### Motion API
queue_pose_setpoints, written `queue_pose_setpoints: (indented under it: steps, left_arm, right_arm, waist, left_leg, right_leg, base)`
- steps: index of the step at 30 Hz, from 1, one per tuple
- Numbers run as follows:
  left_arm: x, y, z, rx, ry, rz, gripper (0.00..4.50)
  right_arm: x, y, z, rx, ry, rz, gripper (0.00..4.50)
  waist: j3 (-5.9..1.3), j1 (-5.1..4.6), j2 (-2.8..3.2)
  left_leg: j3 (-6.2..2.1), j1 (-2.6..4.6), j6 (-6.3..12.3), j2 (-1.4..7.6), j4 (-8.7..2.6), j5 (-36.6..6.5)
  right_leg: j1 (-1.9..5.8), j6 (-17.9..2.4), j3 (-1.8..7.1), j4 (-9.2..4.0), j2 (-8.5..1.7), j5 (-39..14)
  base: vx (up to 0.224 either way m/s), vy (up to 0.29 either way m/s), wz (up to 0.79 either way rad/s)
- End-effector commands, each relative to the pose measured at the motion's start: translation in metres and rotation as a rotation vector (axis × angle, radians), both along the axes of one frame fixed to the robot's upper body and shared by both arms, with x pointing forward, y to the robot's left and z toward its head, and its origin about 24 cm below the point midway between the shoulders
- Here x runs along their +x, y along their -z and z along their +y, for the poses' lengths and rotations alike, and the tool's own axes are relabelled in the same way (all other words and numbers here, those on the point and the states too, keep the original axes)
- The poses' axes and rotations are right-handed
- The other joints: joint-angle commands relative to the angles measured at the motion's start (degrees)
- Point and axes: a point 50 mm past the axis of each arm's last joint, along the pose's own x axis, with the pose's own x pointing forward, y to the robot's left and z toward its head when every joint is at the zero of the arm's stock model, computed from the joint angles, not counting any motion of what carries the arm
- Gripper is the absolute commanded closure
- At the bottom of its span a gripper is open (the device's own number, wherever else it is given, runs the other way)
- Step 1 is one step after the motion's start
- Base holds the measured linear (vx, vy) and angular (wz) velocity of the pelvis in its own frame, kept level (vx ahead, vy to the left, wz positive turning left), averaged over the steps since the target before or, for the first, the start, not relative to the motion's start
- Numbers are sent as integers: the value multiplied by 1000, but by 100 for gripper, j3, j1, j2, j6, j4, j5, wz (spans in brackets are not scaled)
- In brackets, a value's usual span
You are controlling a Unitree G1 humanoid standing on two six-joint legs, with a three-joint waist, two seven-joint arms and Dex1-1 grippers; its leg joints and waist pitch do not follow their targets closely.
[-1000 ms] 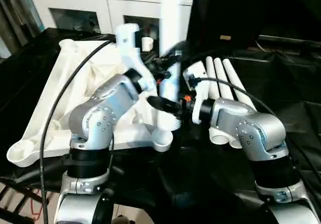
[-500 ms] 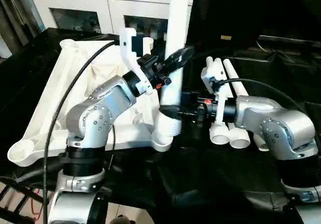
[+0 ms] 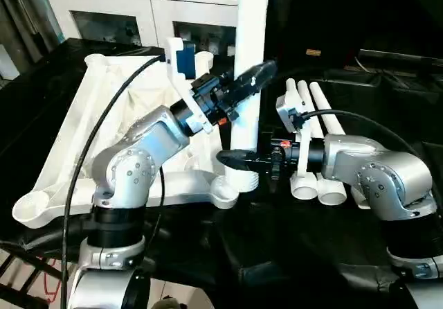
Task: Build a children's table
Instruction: Pick table leg
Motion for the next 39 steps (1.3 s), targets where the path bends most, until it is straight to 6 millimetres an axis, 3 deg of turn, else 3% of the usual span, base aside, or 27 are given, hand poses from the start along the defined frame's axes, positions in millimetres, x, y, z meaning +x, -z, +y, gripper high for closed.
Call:
queue_pose_setpoints:
  steps: [1, 7, 18, 21, 24, 26, 33, 39]
  left_arm:
    - [-6, -3, -1, -8, 40, -27, 266]
    - [-8, -3, -2, -9, 51, -32, 266]
    - [-13, -3, -2, 8, 63, -61, 266]
    - [-12, -2, 1, -13, 44, -29, 196]
    - [-13, -3, 5, -22, 15, -63, 187]
    - [-12, -5, 9, -60, -34, -94, 155]
    - [-13, -7, 15, -163, -112, -89, 152]
    - [-4, -4, 28, -147, -246, -68, 152]
  right_arm:
    - [-1, 1, 0, 0, -11, 22, 191]
    - [-1, 2, 1, 4, -15, 35, 251]
    - [-4, 6, 3, 9, -16, 50, 259]
    - [-4, 7, 5, 15, 5, 42, 259]
    - [-1, 7, 6, 29, 43, 36, 259]
    - [1, 6, 7, 60, 78, 29, 259]
    - [7, -4, 9, 194, 174, 8, 259]
    - [15, -11, 5, 251, 306, -69, 259]
  waist:
    - [-437, -12, -48]
    - [-436, -12, -41]
    - [-442, -17, -20]
    - [-437, -15, 3]
    - [-438, -26, 13]
    - [-433, -22, 31]
    - [-435, -17, 56]
    - [-431, -19, 64]
  left_leg:
    - [-33, 50, 85, 179, -369, -316]
    - [-28, 51, 79, 175, -366, -331]
    - [-37, 53, 43, 181, -370, -330]
    - [-38, 52, 11, 175, -371, -374]
    - [-44, 49, -17, 180, -378, -402]
    - [-47, 53, -46, 180, -385, -479]
    - [-51, 53, -118, 182, -398, -563]
    - [-58, 59, -191, 178, -415, -661]
  right_leg:
    - [341, -1290, 202, -373, -348, -344]
    - [340, -1271, 203, -381, -344, -393]
    - [340, -1284, 197, -367, -338, -275]
    - [339, -1287, 198, -378, -341, -324]
    - [335, -1284, 194, -378, -340, -327]
    - [333, -1272, 195, -396, -342, -388]
    - [330, -1263, 195, -385, -342, -331]
    - [314, -1120, 190, -408, -340, -494]
  base:
    - [0, 0, 0]
    - [0, 0, 0]
    - [0, 0, 0]
    - [0, 0, 0]
    - [0, 0, 0]
    - [0, 0, 0]
    - [0, 0, 0]
    - [0, 0, 0]
